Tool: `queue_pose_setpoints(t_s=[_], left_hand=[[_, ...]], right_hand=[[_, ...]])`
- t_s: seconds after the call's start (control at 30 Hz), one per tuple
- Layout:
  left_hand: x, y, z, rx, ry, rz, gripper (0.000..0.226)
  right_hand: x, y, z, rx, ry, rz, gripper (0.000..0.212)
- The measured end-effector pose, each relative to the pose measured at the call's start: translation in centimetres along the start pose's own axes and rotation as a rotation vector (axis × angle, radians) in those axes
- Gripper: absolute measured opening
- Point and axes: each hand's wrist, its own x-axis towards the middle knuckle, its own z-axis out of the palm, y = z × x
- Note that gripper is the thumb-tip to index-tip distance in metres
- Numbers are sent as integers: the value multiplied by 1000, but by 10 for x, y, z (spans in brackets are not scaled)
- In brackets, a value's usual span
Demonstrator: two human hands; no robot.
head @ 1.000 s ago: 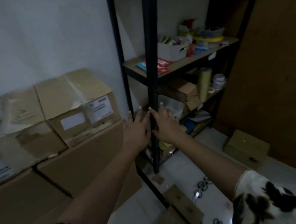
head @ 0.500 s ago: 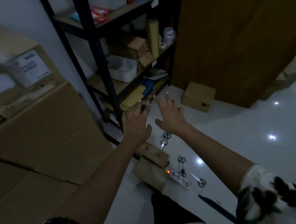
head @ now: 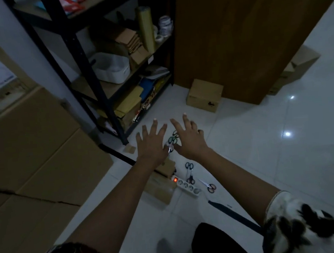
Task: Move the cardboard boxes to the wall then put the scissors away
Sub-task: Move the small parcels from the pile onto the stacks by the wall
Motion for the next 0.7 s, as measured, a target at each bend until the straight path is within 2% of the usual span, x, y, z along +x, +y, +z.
queue_pose_setpoints(t_s=[0.27, 0.5, 0.7], left_hand=[[62, 79, 5, 33, -15, 65, 73], [141, 191, 23, -16, -51, 115, 74], [190, 258, 31, -18, -39, 184, 73]], right_hand=[[14, 91, -26, -23, 6, 73, 87], [36, 207, -62, -28, 28, 132, 87], [57, 285, -88, -38, 21, 200, 87]])
